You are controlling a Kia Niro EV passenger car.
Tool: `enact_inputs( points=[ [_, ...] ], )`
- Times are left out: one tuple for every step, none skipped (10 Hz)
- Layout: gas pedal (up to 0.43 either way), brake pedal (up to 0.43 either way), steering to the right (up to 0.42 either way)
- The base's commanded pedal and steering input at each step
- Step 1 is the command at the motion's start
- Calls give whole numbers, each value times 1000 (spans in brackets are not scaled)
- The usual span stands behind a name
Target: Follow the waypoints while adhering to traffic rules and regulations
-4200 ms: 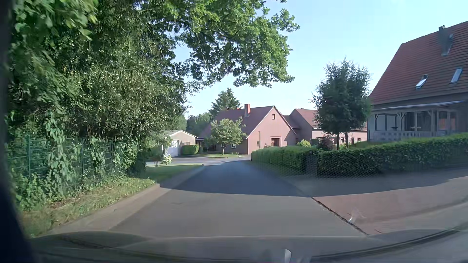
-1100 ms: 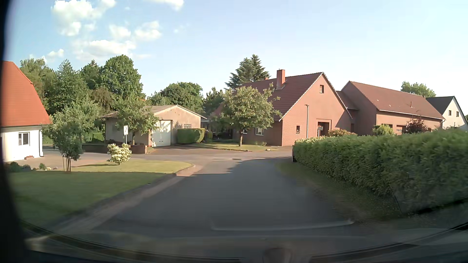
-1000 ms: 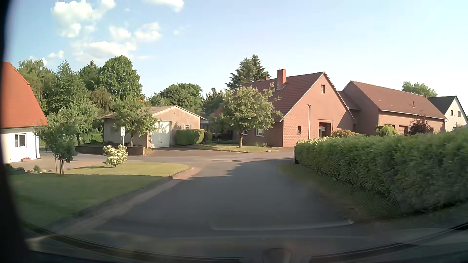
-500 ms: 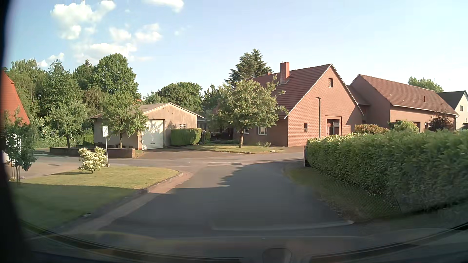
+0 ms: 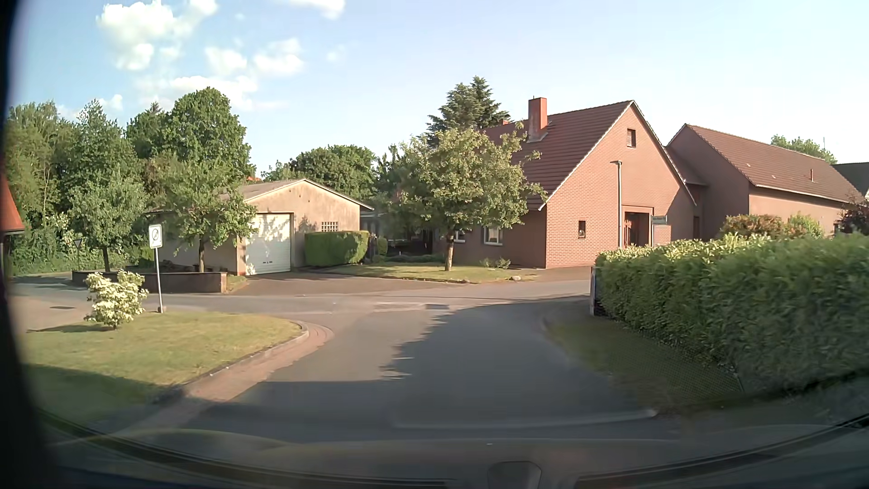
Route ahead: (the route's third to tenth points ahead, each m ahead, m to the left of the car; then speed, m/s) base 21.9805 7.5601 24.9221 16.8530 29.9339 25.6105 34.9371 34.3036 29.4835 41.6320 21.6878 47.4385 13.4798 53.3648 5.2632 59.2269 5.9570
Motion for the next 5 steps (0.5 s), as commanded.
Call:
enact_inputs(
  points=[
    [0, 244, 1],
    [0, 250, 2],
    [0, 256, 2],
    [0, 262, 2],
    [0, 268, 3]
  ],
)
